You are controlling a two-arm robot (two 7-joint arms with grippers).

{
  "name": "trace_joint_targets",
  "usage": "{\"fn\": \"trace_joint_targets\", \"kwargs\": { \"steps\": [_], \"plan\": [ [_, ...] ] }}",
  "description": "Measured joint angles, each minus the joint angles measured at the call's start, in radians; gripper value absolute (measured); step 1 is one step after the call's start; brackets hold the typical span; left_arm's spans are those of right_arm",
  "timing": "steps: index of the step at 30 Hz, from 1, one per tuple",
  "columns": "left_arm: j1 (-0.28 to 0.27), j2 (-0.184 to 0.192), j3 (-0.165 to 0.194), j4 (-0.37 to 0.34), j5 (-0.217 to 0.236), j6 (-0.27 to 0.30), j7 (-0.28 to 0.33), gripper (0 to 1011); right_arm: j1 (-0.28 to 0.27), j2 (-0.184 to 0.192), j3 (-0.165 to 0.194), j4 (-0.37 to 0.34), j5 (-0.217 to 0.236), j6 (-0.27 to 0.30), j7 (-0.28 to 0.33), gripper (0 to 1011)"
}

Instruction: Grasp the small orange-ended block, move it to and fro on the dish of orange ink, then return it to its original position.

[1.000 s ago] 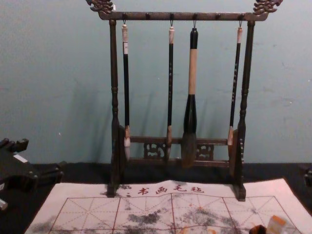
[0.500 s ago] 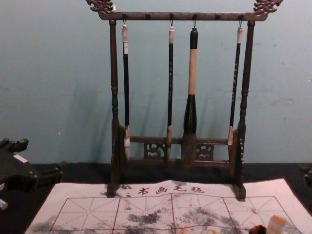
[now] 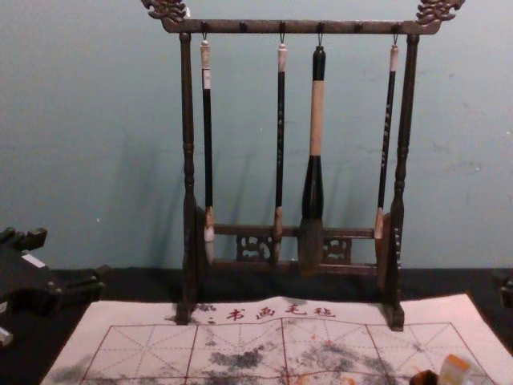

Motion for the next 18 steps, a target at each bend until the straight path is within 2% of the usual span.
{"fn": "trace_joint_targets", "kwargs": {
  "steps": [10,18],
  "plan": [
    [0.0,0.0,0.0,0.0,0.0,0.0,0.0,1001,-0.009,-0.007,0.025,-0.02,0.0,0.007,0.022,1000],
    [0.0,0.0,0.0,0.0,0.0,0.0,0.0,1002,-0.055,0.03,0.058,-0.096,0.047,0.028,0.103,1000]
  ]
}}
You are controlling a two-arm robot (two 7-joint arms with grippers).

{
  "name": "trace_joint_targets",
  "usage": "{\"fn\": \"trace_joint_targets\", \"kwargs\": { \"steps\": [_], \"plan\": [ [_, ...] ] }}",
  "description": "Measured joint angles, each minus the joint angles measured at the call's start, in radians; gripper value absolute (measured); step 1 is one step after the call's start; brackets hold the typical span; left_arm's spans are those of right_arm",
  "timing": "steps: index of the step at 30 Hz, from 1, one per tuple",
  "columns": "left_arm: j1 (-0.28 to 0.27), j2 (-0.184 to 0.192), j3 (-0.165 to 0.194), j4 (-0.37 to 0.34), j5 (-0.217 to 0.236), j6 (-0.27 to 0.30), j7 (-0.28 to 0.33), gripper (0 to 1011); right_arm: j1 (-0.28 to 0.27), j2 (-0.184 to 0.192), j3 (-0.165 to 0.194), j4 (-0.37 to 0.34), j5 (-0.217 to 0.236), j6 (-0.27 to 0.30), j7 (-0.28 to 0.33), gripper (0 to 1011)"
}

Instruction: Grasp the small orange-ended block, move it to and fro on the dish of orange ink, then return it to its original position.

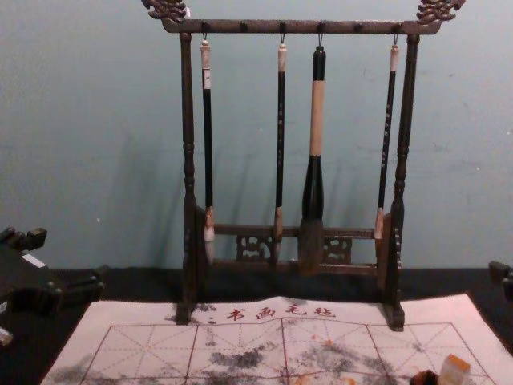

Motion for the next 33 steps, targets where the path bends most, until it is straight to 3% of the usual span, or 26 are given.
{"fn": "trace_joint_targets", "kwargs": {
  "steps": [8,14,23,33],
  "plan": [
    [0.0,0.0,0.0,0.0,0.0,0.0,0.0,1001,-0.088,0.069,0.037,-0.105,0.089,-0.016,0.146,1000],
    [0.0,0.0,0.0,0.0,0.0,0.0,0.0,1001,-0.129,0.088,0.043,-0.138,0.112,-0.023,0.208,1002],
    [0.0,0.0,0.0,0.0,0.0,0.0,0.0,1001,-0.158,0.076,0.026,-0.141,0.121,-0.017,0.279,1000],
    [0.0,0.0,0.0,0.0,0.0,0.0,0.0,1001,-0.147,0.029,0.02,-0.098,0.143,0.026,0.331,1002]
  ]
}}
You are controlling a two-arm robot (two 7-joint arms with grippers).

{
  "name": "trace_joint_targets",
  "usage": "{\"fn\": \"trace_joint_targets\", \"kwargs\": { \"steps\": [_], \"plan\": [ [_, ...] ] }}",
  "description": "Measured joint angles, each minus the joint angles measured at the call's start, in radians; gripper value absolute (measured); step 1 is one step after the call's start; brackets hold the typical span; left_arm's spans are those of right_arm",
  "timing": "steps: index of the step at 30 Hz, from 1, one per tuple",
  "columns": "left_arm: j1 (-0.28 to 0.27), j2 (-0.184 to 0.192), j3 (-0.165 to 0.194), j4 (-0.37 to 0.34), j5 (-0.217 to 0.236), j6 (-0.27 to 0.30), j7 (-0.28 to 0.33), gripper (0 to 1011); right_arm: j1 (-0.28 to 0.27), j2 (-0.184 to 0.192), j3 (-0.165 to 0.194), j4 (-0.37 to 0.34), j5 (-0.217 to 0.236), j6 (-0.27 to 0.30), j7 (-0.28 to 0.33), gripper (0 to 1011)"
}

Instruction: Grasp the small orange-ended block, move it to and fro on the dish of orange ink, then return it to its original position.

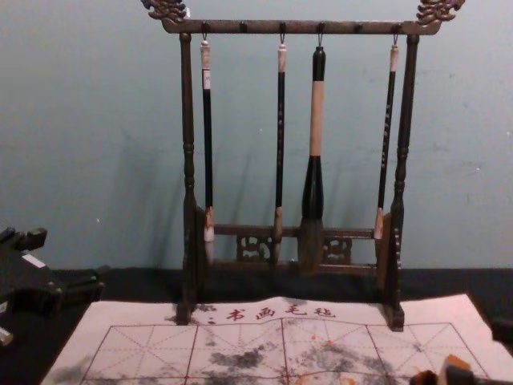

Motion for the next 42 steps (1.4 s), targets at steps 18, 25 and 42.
{"fn": "trace_joint_targets", "kwargs": {
  "steps": [18,25,42],
  "plan": [
    [0.0,0.0,0.0,0.0,0.0,0.0,0.0,1001,0.048,-0.076,0.014,0.072,0.019,0.085,0.05,1002],
    [0.0,0.0,0.0,0.0,0.0,0.0,0.0,1001,0.056,-0.095,0.019,0.092,0.015,0.101,0.061,1000],
    [0.0,0.0,0.0,0.0,0.0,0.0,0.0,1001,0.062,-0.106,0.027,0.101,0.012,0.124,0.075,1002]
  ]
}}
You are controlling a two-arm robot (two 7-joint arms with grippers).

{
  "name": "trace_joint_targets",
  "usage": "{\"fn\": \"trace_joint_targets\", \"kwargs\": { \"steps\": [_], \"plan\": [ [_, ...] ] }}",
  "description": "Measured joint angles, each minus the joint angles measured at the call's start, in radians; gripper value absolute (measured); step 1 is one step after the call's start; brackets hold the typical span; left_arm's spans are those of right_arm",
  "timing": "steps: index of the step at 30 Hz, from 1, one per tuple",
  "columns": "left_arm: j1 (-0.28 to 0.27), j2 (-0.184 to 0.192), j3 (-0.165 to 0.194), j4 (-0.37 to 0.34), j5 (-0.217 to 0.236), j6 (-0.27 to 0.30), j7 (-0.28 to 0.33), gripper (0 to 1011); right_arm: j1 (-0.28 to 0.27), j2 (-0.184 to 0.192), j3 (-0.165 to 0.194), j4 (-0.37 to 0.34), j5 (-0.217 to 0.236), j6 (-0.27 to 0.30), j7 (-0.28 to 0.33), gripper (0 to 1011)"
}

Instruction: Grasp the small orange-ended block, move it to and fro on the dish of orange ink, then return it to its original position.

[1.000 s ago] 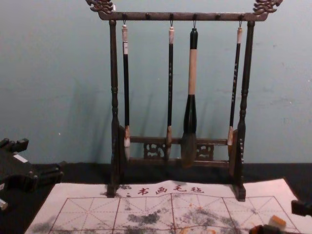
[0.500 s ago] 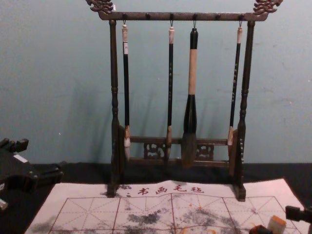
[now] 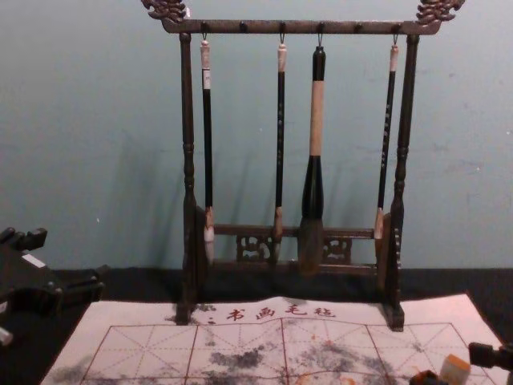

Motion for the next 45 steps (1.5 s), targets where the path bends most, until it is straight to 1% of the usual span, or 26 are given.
{"fn": "trace_joint_targets", "kwargs": {
  "steps": [15,20,25,26,27,28,29,30,31,32,34,35,38,39,42,45],
  "plan": [
    [0.0,0.0,0.0,0.0,0.0,0.0,0.0,1001,-0.001,0.0,-0.001,-0.001,0.0,-0.004,-0.002,1000],
    [0.0,0.0,0.0,0.0,0.0,0.0,0.0,1001,-0.001,0.0,-0.001,-0.001,0.0,-0.005,-0.003,927],
    [0.0,0.0,0.0,0.0,0.0,0.0,0.0,1001,-0.001,0.0,-0.002,-0.001,-0.001,-0.005,-0.003,763],
    [0.0,0.0,0.0,0.0,0.0,0.0,0.0,1001,-0.001,0.0,-0.002,-0.001,-0.001,-0.005,-0.003,746],
    [0.0,0.0,0.0,0.0,0.0,0.0,0.0,1001,-0.001,0.0,-0.002,-0.001,-0.001,-0.005,-0.003,708],
    [0.0,0.0,0.0,0.0,0.0,0.0,0.0,1001,-0.001,0.0,-0.002,-0.001,-0.001,-0.006,-0.003,708],
    [0.0,0.0,0.0,0.0,0.0,0.0,0.0,1001,-0.001,0.0,-0.002,-0.001,-0.001,-0.006,-0.003,678],
    [0.0,0.0,0.0,0.0,0.0,0.0,0.0,1002,-0.001,0.0,-0.002,-0.001,-0.001,-0.006,-0.003,627],
    [0.0,0.0,0.0,0.0,0.0,0.0,0.0,1002,-0.001,0.0,-0.002,-0.001,-0.001,-0.006,-0.003,611],
    [0.0,0.0,0.0,0.0,0.0,0.0,0.0,1001,-0.001,0.0,-0.002,-0.001,-0.001,-0.006,-0.003,548],
    [0.0,0.0,0.0,0.0,0.0,0.0,0.0,1001,-0.001,0.0,-0.002,-0.001,-0.001,-0.006,-0.003,508],
    [0.0,0.0,0.0,0.0,0.0,0.0,0.0,1001,-0.001,0.0,-0.002,-0.001,-0.001,-0.006,-0.003,448],
    [0.0,0.0,0.0,0.0,0.0,0.0,0.0,1001,-0.001,0.0,-0.002,-0.001,-0.001,-0.006,-0.003,387],
    [0.0,0.0,0.0,0.0,0.0,0.0,0.0,1001,-0.001,0.0,-0.002,-0.001,-0.001,-0.006,-0.003,333],
    [0.0,0.0,0.0,0.0,0.0,0.0,0.0,1001,-0.001,0.0,-0.002,-0.001,-0.001,-0.006,-0.003,225],
    [0.0,0.0,0.0,0.0,0.0,0.0,0.0,1002,-0.001,0.0,-0.002,-0.001,-0.001,-0.006,-0.003,169]
  ]
}}
